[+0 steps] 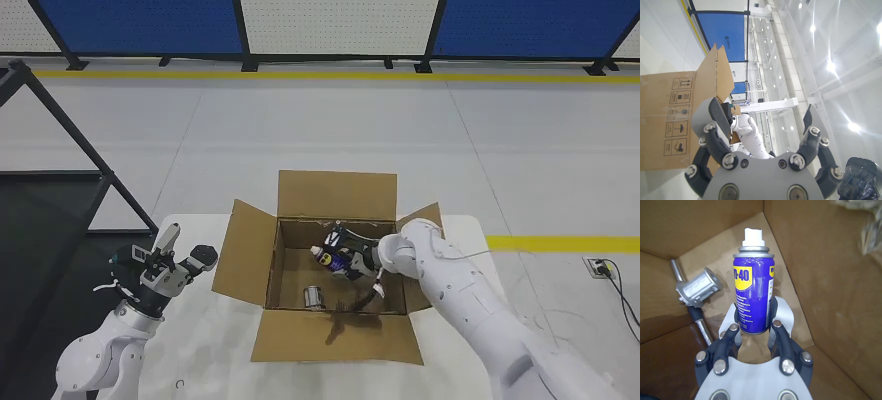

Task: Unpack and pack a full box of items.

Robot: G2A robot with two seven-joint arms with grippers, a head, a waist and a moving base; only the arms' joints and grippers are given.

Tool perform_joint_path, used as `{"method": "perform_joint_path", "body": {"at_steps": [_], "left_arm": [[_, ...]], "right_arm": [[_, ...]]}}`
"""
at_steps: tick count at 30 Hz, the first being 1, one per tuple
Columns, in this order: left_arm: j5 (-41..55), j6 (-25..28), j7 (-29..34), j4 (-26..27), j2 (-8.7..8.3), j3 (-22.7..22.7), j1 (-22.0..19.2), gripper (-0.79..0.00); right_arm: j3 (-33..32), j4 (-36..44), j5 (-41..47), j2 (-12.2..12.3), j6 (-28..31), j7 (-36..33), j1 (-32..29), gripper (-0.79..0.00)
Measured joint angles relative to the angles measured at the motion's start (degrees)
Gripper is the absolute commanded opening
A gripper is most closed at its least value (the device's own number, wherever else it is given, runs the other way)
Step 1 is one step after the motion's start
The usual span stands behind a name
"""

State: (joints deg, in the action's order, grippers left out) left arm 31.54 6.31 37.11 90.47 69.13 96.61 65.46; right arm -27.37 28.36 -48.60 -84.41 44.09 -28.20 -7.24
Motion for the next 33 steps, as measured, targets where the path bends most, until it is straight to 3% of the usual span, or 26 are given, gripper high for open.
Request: {"method": "perform_joint_path", "body": {"at_steps": [9,12,27,33], "left_arm": [[0.00,0.00,0.00,0.00,0.00,0.00,0.00,0.000],[0.00,0.00,0.00,0.00,0.00,0.00,0.00,0.000],[0.00,0.00,0.00,0.00,0.00,0.00,0.00,0.000],[0.00,0.00,0.00,0.00,0.00,0.00,0.00,0.000]], "right_arm": [[-10.91,20.47,3.13,9.24,3.84,-3.81,-8.13,-0.785],[-16.17,28.14,4.45,12.12,1.21,-6.97,-12.45,-0.785],[-16.30,28.36,4.52,12.22,0.33,-6.96,-12.48,-0.785],[-18.62,33.84,0.78,13.45,1.16,-2.19,-15.57,-0.785]]}}
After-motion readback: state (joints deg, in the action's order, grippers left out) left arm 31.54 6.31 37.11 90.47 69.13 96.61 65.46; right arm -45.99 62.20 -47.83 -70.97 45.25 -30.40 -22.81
